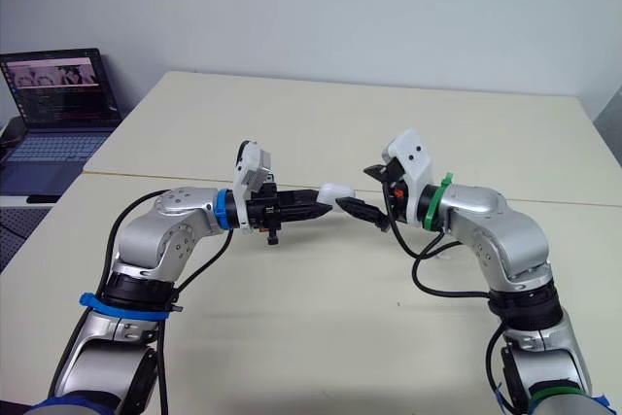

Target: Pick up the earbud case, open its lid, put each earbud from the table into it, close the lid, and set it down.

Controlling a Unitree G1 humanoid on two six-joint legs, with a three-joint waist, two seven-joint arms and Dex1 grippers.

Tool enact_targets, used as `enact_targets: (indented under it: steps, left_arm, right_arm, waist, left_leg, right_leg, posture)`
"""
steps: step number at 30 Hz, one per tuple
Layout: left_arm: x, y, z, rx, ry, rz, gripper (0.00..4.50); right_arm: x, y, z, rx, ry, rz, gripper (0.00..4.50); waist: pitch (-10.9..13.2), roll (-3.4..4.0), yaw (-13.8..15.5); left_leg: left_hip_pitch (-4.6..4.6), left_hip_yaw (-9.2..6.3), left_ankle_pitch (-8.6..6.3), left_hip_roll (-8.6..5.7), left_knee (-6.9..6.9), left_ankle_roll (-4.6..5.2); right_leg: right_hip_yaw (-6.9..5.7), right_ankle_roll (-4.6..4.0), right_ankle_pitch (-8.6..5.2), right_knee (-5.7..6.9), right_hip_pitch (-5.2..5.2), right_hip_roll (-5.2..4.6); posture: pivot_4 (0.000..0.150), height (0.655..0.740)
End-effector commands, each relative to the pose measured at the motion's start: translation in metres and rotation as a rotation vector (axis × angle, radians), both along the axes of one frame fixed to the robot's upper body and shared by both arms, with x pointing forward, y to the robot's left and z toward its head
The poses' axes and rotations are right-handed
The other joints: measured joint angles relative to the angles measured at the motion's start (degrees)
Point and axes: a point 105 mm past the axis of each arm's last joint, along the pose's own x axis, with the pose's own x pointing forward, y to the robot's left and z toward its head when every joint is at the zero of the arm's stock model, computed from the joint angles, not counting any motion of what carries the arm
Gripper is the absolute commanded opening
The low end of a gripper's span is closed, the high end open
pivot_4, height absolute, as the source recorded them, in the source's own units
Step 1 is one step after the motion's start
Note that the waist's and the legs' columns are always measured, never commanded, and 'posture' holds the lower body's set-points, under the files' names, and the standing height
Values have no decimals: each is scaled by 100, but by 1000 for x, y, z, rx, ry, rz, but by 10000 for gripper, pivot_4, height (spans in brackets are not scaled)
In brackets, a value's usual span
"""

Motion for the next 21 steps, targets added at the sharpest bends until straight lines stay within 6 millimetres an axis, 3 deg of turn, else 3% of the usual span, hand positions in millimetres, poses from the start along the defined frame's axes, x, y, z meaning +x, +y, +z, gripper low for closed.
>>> enact_targets:
  steps: [1,13,21]
  left_arm:
    - [-6,-5,15,-14,-54,-41,7470]
    - [-2,-3,12,-28,-64,0,7470]
    - [20,0,10,-160,-230,325,7470]
  right_arm:
    - [5,-4,17,44,-54,-34,44349]
    - [7,-12,29,154,14,-63,44349]
    - [12,-79,-28,-280,-15,-73,44349]
  waist:
    - [0,0,-1]
    - [0,0,4]
    - [4,-6,112]
  left_leg:
    - [0,0,0,0,0,0]
    - [-1,-1,0,0,-2,0]
    - [-1,4,-2,-9,-1,2]
  right_leg:
    - [0,0,0,-1,0,0]
    - [0,0,0,-1,0,0]
    - [6,1,0,-25,16,-12]
  posture:
    - [1500,7400]
    - [1500,7400]
    - [1500,7400]
